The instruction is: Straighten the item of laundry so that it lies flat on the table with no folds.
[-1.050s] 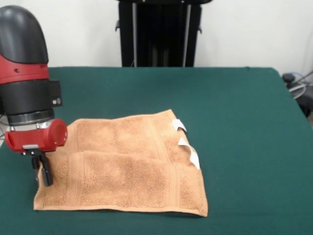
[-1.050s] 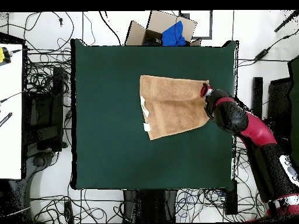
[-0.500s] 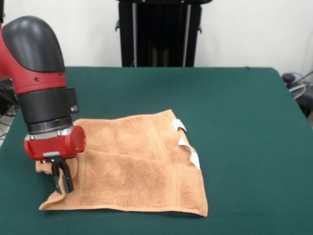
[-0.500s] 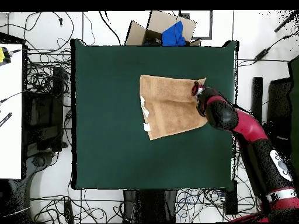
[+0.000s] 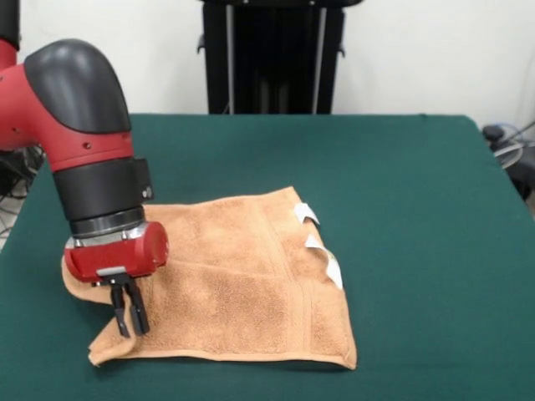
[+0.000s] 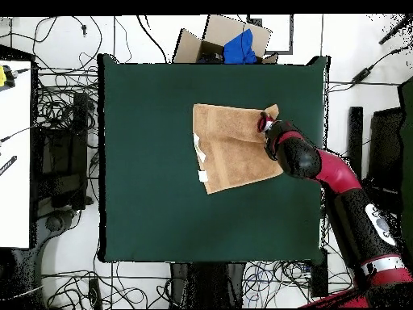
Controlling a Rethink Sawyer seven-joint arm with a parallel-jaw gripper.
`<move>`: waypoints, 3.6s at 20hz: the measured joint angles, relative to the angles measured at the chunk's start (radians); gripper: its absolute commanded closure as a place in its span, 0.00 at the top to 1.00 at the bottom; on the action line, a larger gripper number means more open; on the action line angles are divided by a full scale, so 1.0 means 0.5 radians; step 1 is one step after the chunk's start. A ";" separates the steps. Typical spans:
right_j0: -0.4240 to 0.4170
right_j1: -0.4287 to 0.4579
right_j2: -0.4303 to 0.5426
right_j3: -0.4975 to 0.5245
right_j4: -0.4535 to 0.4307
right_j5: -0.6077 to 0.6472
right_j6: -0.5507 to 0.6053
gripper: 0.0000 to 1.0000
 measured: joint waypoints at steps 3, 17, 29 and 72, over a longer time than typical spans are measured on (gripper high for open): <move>-0.021 -0.001 0.012 0.000 0.000 0.000 0.000 0.00; -0.103 -0.030 0.023 0.001 0.000 0.000 0.000 0.00; -0.128 -0.108 0.022 0.001 0.000 0.001 0.000 0.00; -0.015 -0.382 0.000 0.157 -0.001 -0.049 0.000 1.00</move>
